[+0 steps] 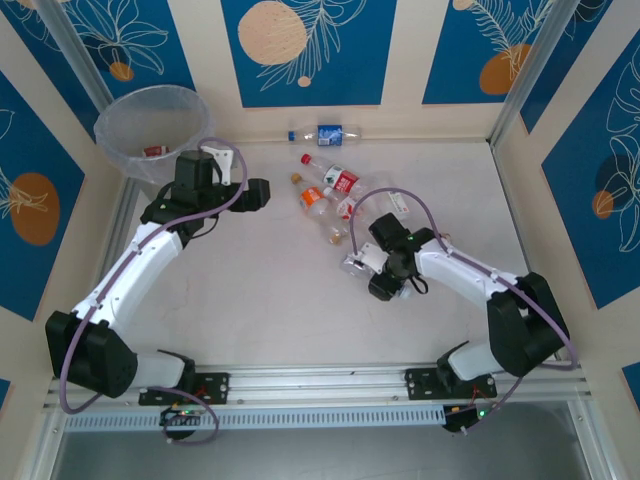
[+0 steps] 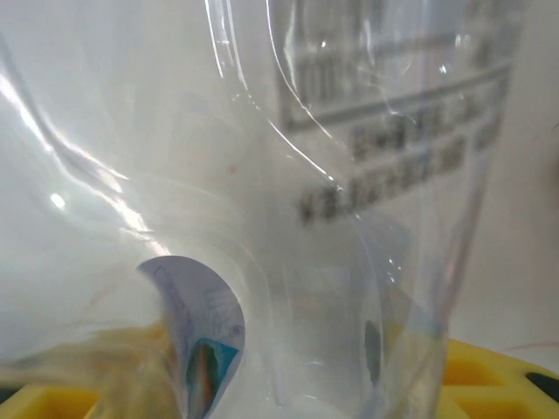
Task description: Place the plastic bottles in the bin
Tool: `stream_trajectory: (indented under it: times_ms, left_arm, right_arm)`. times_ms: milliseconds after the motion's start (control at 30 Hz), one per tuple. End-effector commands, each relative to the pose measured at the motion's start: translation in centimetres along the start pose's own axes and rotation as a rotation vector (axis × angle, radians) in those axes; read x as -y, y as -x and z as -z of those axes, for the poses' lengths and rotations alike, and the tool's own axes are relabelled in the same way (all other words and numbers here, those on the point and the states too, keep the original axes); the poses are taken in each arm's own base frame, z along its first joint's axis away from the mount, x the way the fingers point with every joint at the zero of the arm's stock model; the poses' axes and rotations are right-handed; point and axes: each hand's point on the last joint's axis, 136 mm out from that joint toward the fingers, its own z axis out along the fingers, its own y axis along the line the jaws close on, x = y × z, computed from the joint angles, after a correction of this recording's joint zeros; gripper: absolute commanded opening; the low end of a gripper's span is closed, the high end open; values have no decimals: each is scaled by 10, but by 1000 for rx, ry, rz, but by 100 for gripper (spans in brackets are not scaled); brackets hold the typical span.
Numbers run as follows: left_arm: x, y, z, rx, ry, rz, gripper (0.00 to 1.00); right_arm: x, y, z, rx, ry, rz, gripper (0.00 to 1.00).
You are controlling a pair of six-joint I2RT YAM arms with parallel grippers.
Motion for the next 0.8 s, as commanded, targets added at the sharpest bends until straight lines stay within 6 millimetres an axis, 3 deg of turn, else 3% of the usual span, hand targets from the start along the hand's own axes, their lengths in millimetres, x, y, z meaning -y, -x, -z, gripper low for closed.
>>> stream_trajectory:
  times_ms: [0, 167, 333, 600, 767]
  left_arm:
    - [22, -4, -4, -15, -122, 77, 99]
    - [45, -18, -23, -51, -264, 253, 99]
    - [70, -44, -41, -156, -309, 296, 99]
    - [121, -55, -50, -206, -515, 330, 99]
    - [129, -47, -49, -161, -583, 352, 99]
  right_arm:
    - [-2, 41, 15, 201, 12, -48, 40]
    - [4, 86, 33, 408, 33, -182, 38]
    - [4, 123, 45, 560, 76, -282, 38]
    - [-21, 159, 56, 669, 158, -273, 39]
    - [-30, 168, 58, 690, 192, -286, 40]
